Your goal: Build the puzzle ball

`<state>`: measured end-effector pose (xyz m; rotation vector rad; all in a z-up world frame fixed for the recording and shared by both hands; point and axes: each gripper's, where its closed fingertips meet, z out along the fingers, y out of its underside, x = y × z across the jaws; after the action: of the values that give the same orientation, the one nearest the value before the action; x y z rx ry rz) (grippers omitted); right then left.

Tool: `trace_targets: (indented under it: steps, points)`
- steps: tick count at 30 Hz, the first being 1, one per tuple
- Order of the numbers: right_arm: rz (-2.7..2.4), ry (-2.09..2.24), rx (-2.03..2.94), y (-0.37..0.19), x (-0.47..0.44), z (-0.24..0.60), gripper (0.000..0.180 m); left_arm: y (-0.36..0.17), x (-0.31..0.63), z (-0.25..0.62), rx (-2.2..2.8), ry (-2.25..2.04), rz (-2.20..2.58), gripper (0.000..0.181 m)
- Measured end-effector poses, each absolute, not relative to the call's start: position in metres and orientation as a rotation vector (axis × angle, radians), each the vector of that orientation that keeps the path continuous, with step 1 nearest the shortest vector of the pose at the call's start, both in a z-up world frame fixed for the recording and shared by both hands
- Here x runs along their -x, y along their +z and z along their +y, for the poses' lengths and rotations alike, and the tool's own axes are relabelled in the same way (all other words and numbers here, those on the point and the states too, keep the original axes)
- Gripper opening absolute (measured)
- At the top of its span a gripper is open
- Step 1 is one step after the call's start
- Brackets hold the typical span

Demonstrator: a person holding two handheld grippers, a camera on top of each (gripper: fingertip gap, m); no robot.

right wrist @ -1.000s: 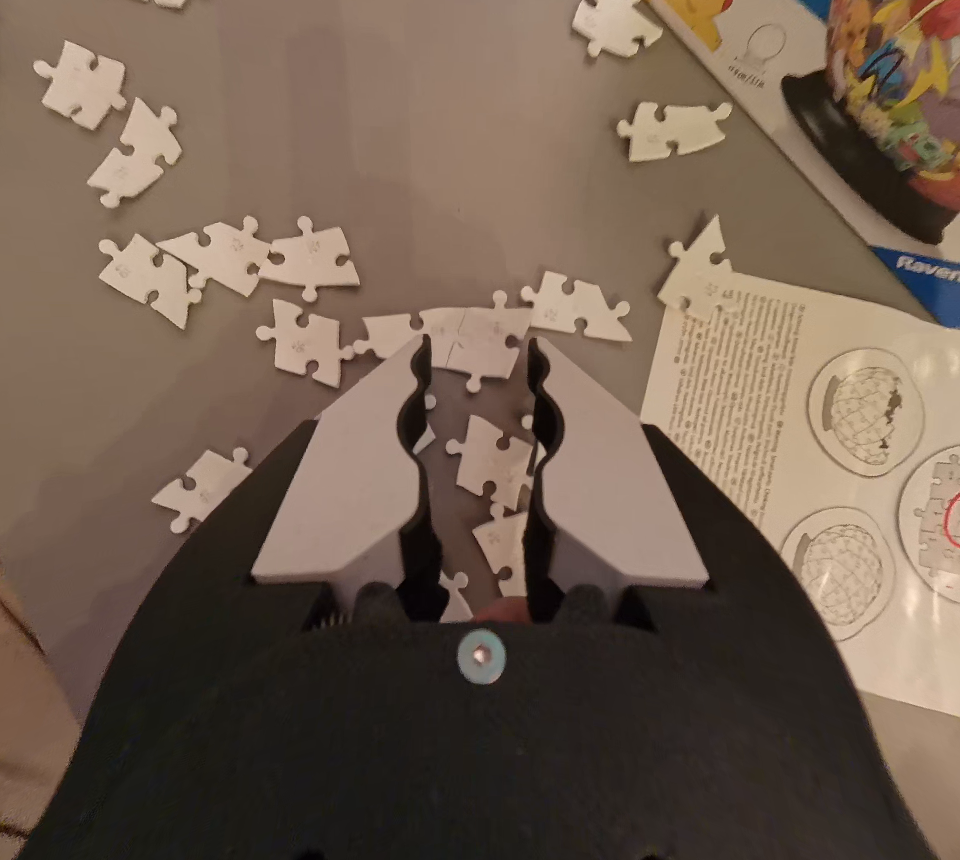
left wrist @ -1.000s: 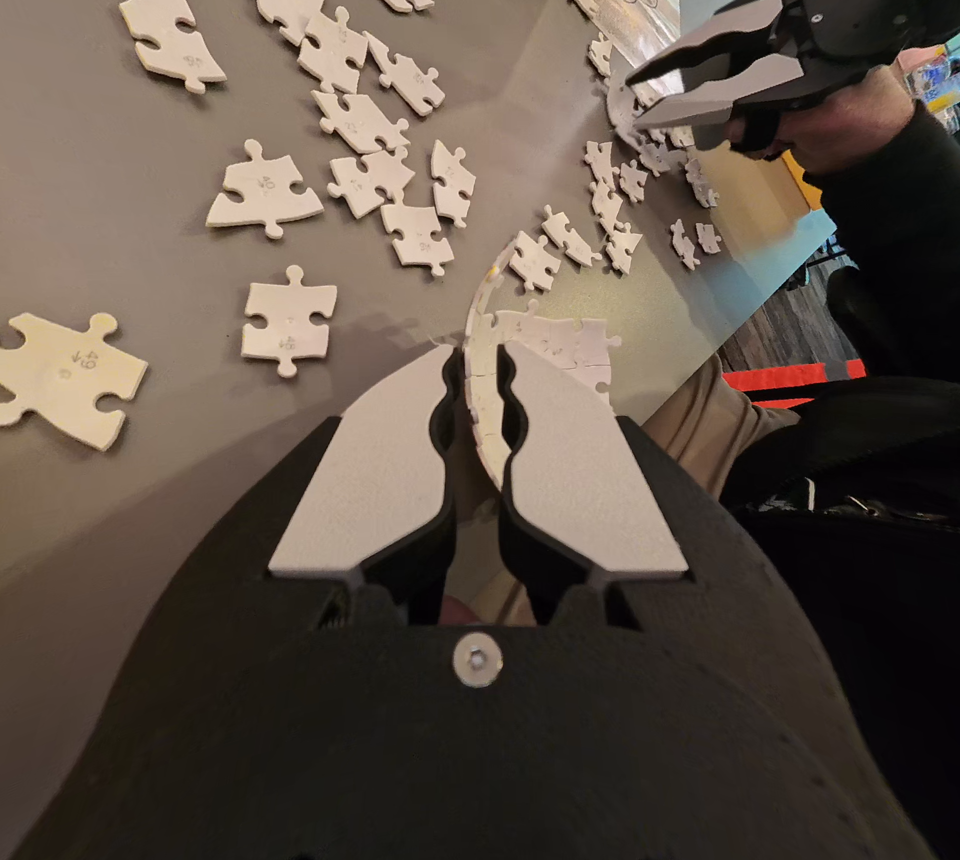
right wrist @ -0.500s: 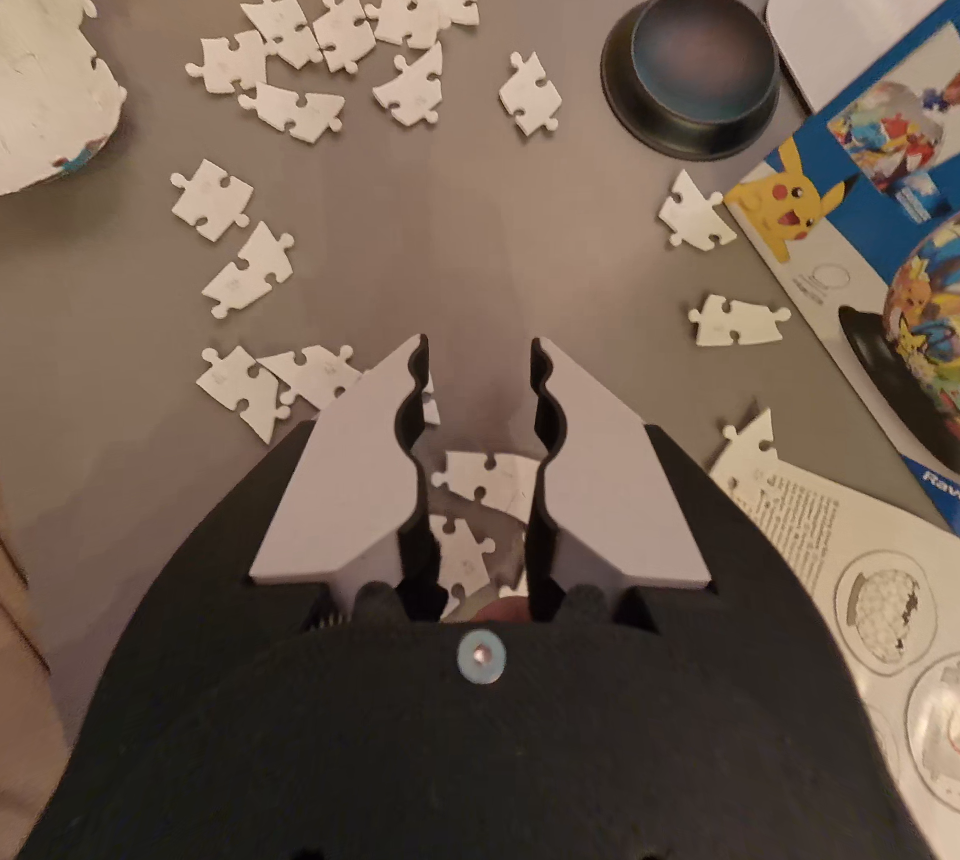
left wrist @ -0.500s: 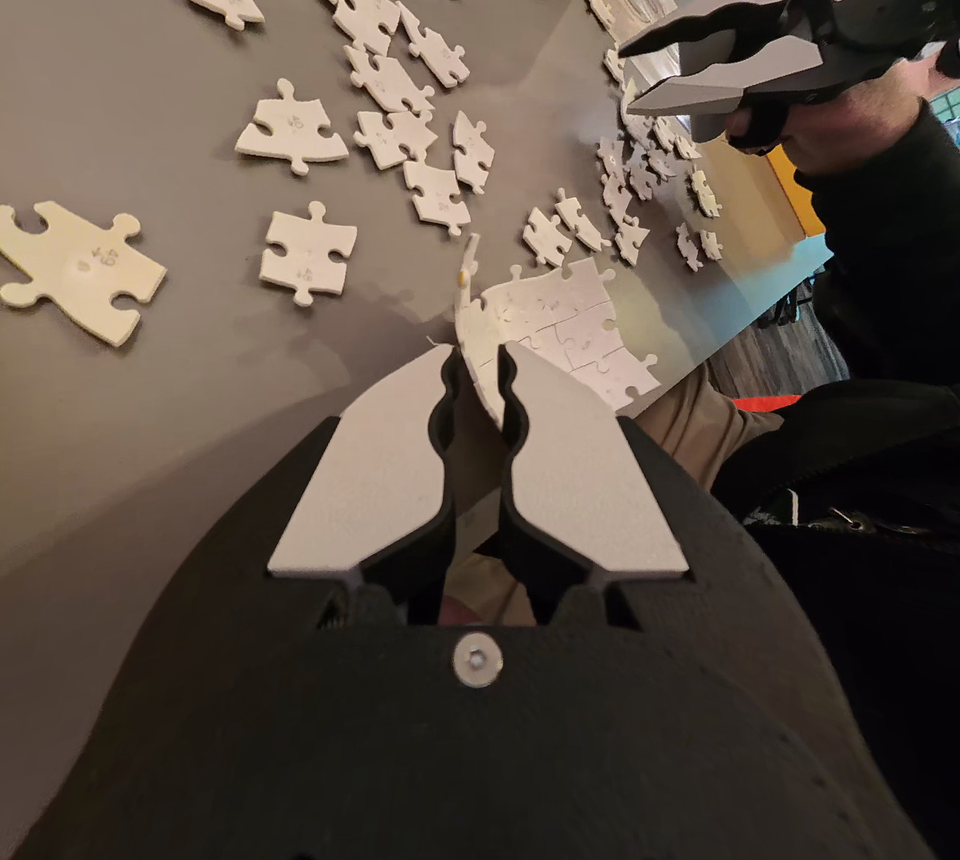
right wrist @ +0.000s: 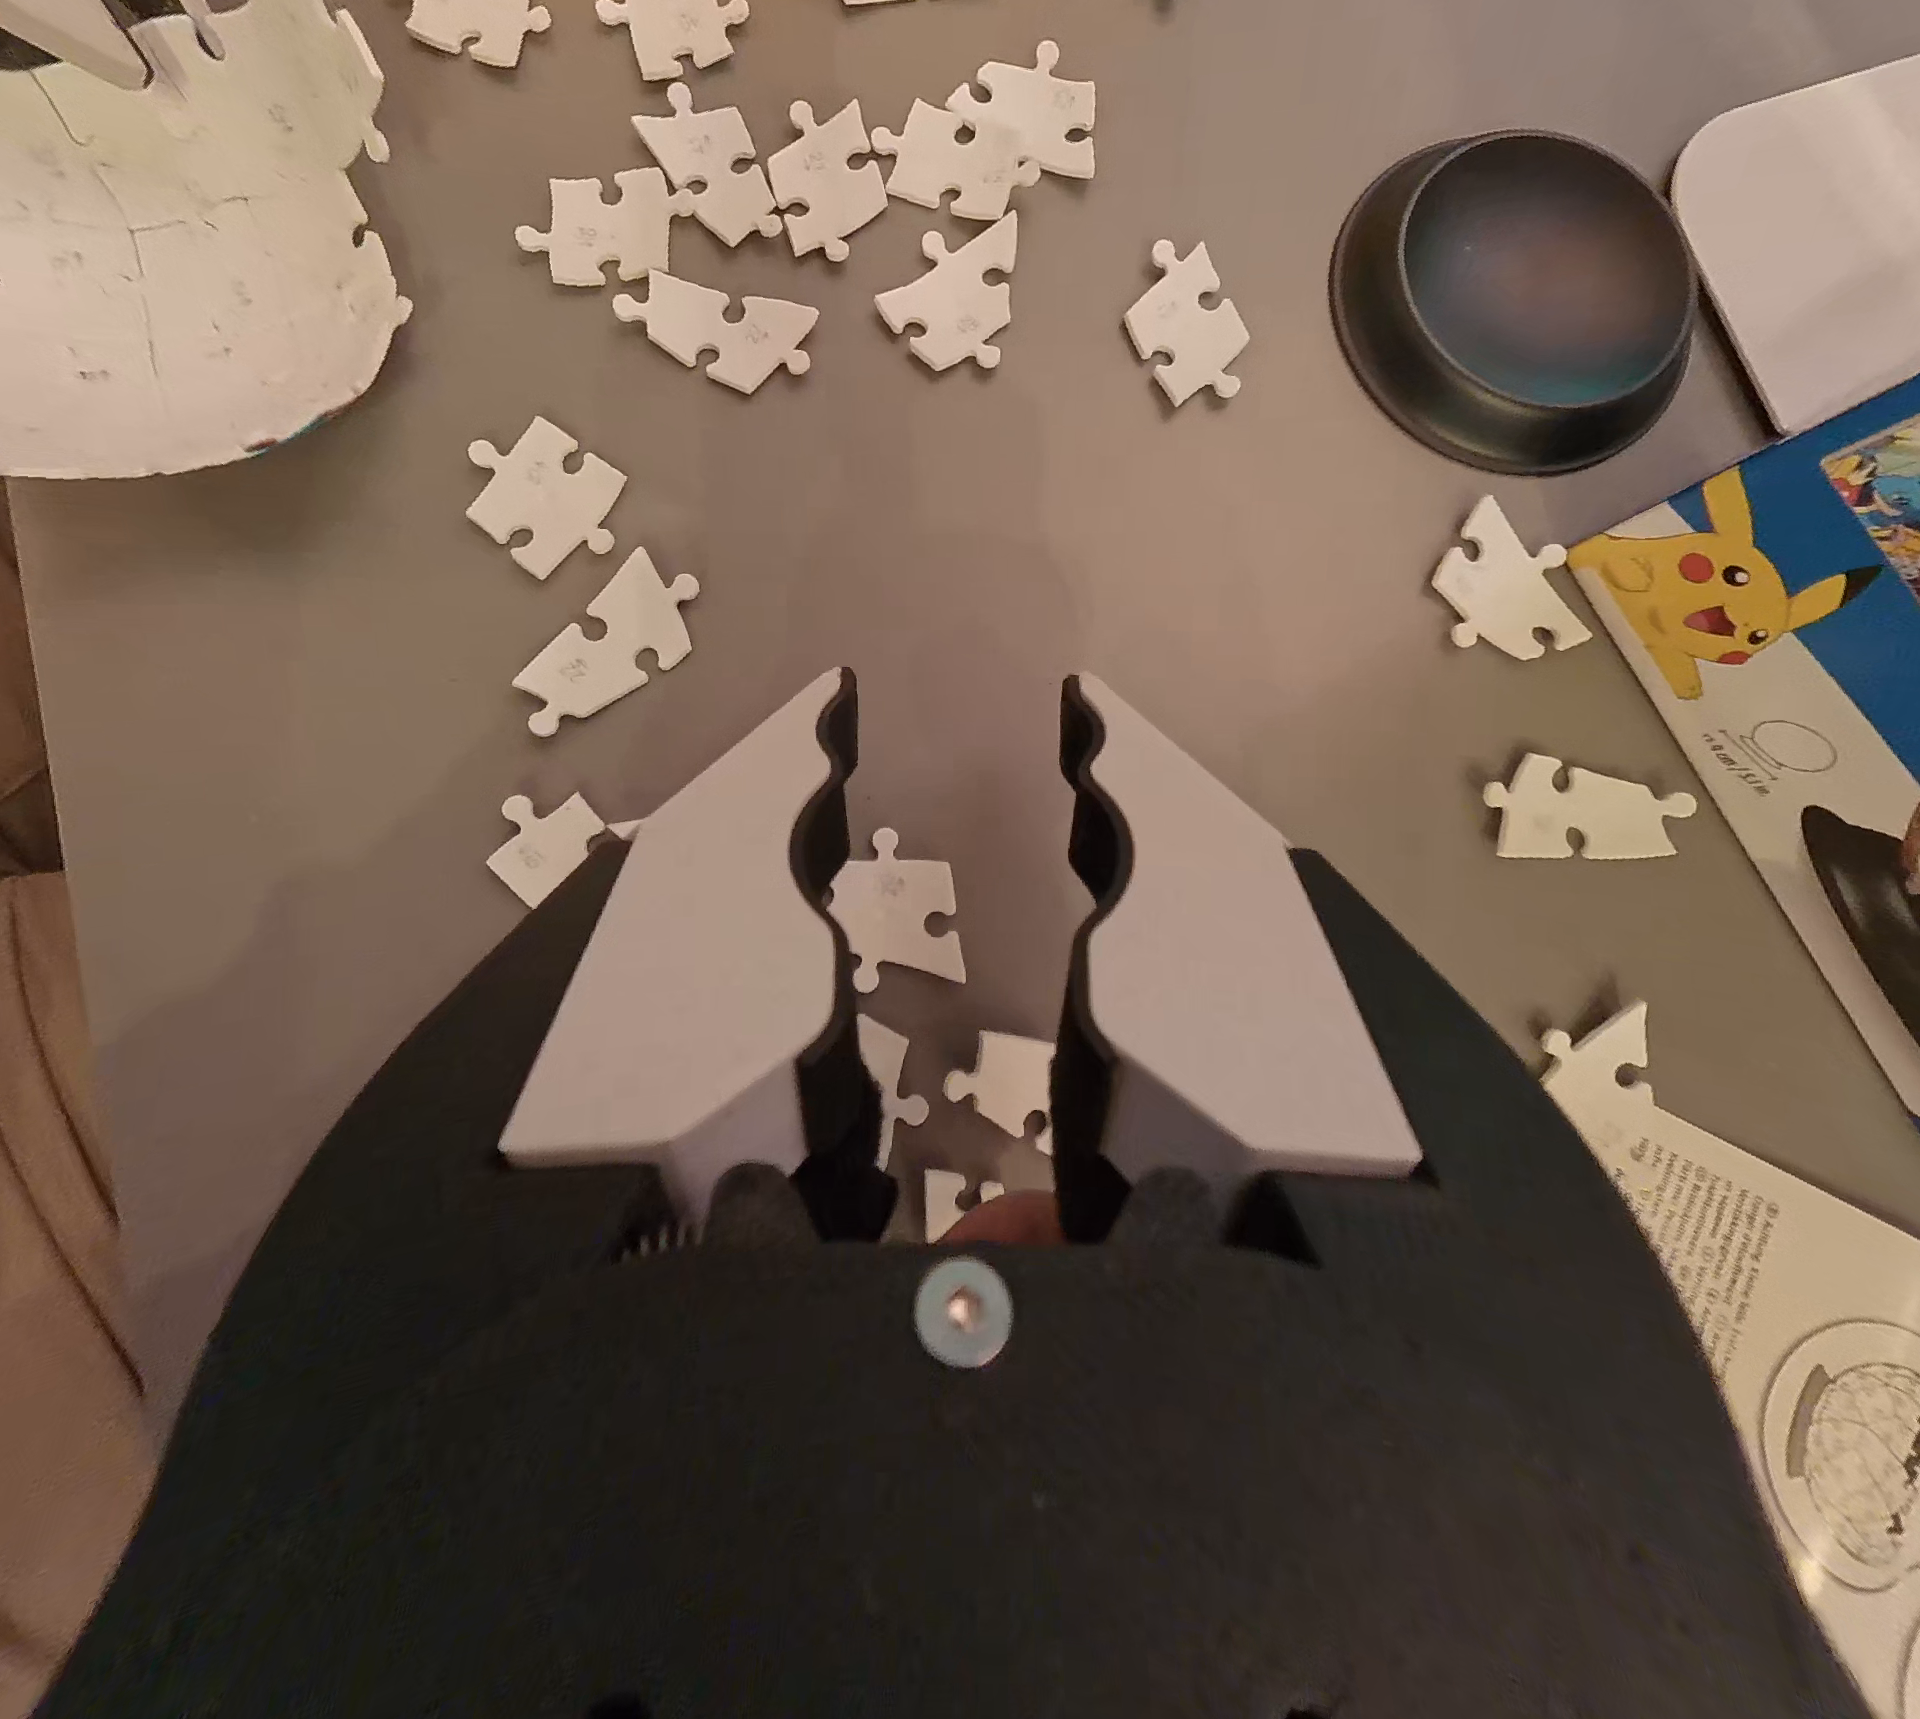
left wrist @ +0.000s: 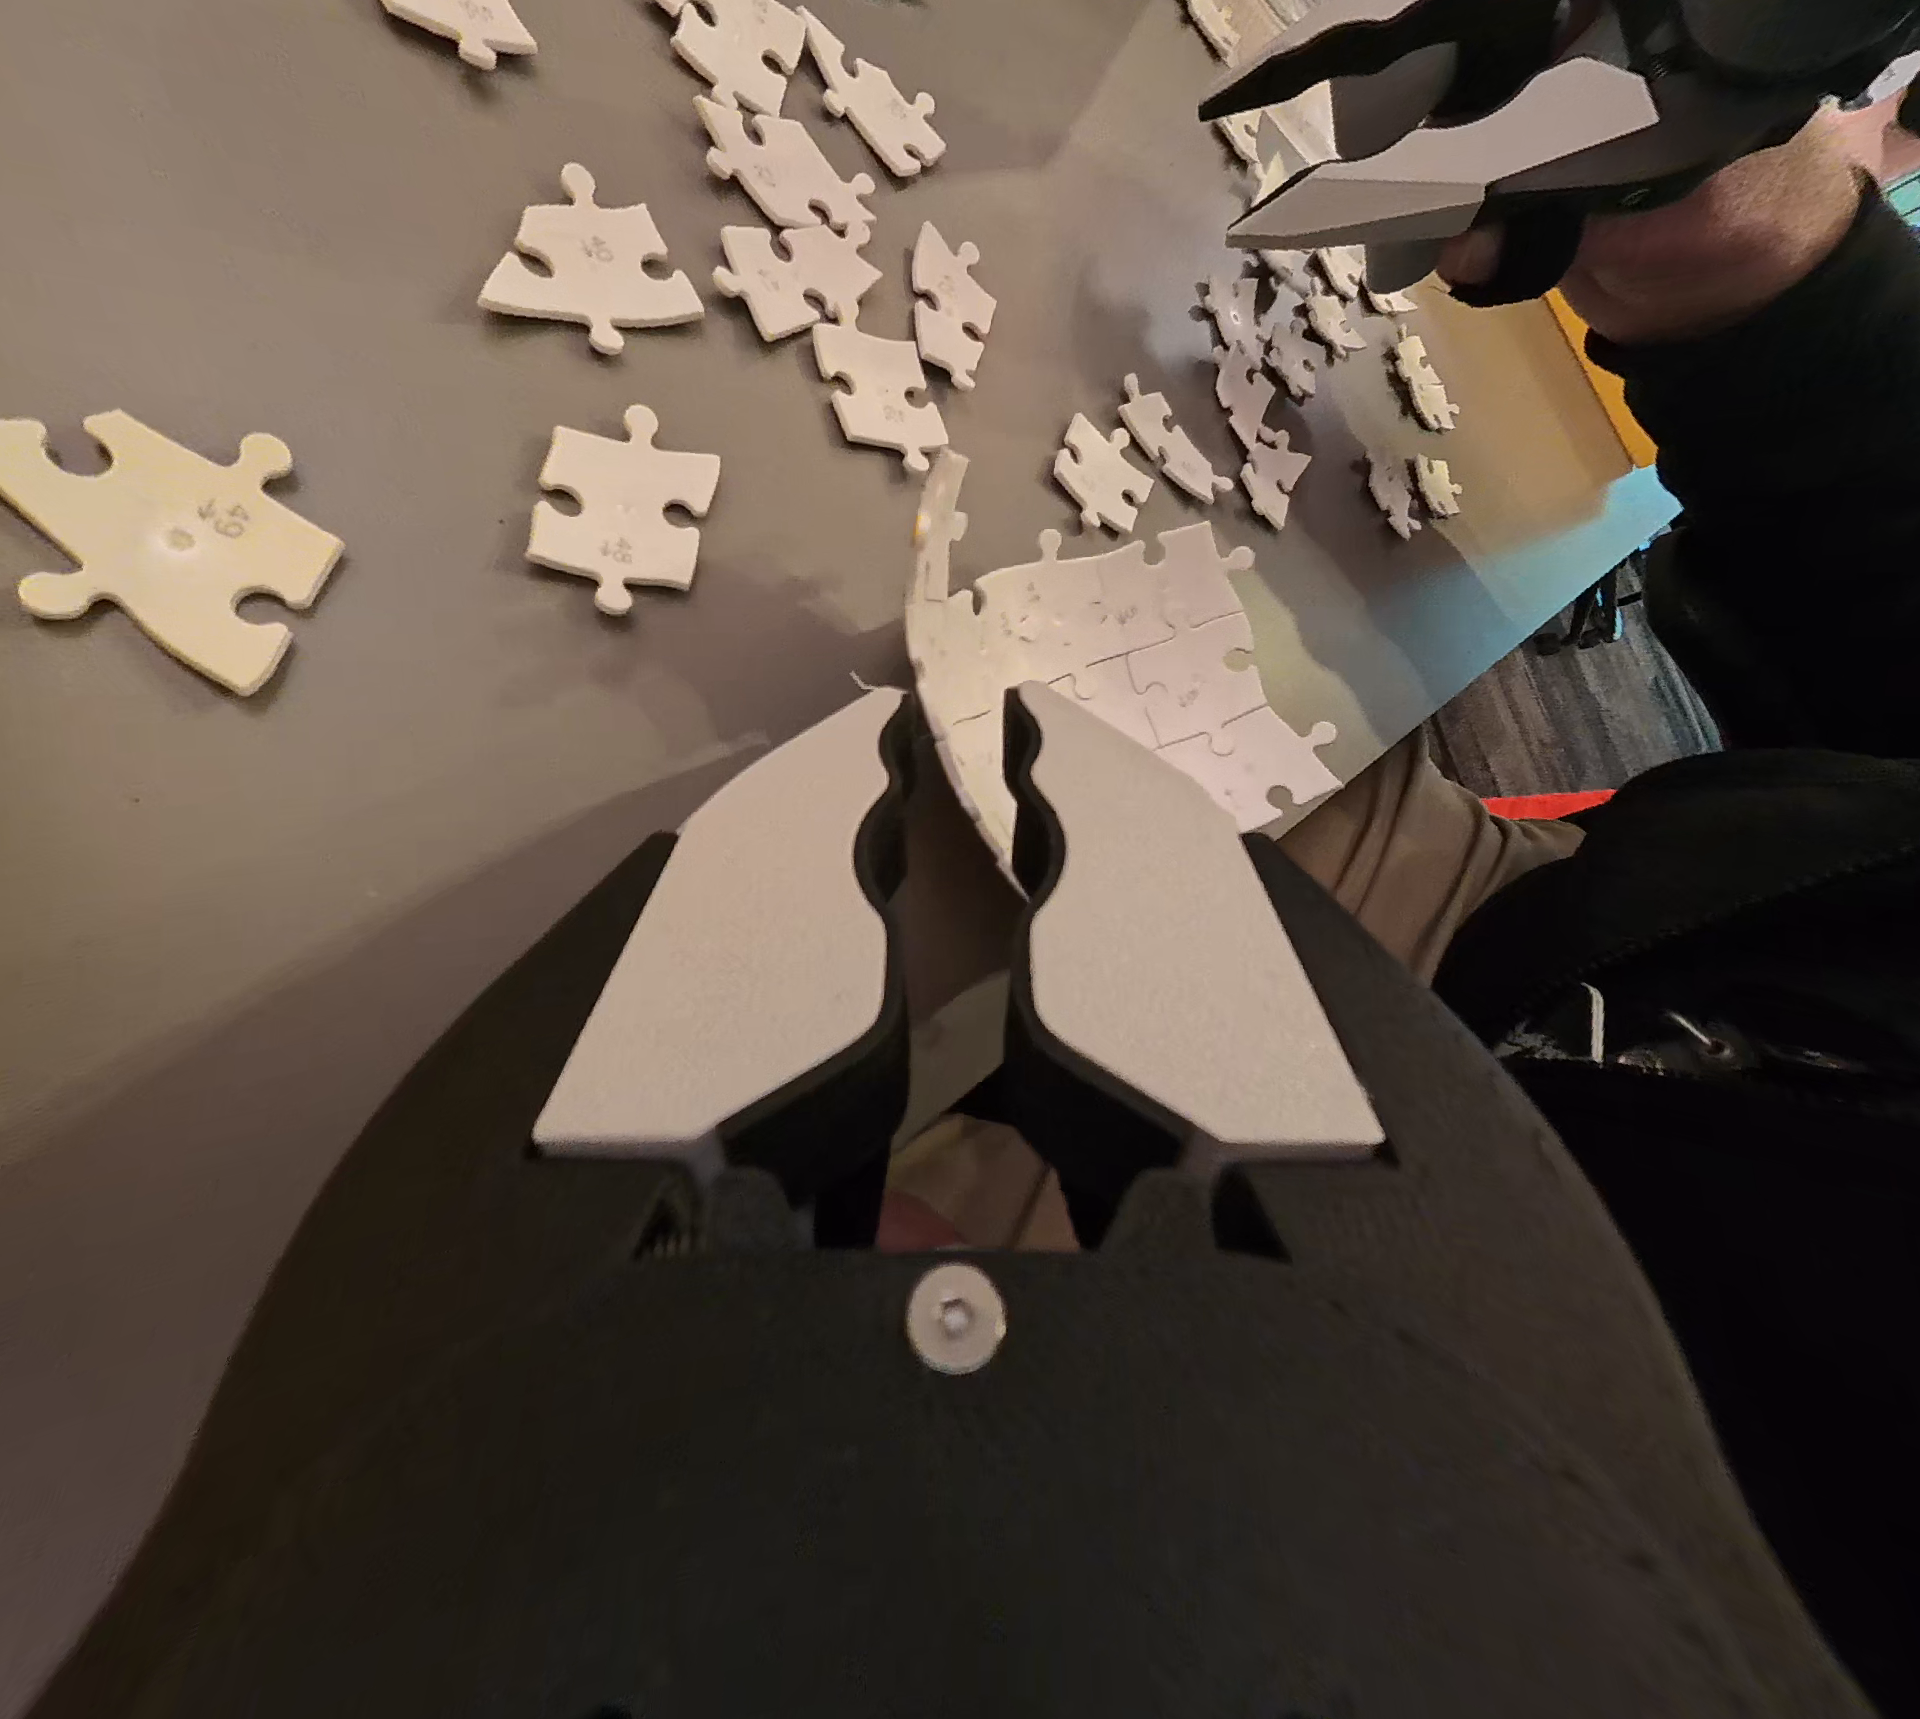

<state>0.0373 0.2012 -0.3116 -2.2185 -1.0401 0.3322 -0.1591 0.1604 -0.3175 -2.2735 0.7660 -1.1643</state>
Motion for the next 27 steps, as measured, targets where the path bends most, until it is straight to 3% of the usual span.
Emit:
trace_targets:
  steps: [27]
  points:
    - [-1.205, 0.510, 2.198, -0.316, -0.001, 0.166, 0.038, -0.308, 0.164, 0.164, 2.227, -1.167, 0.775, 0.018]
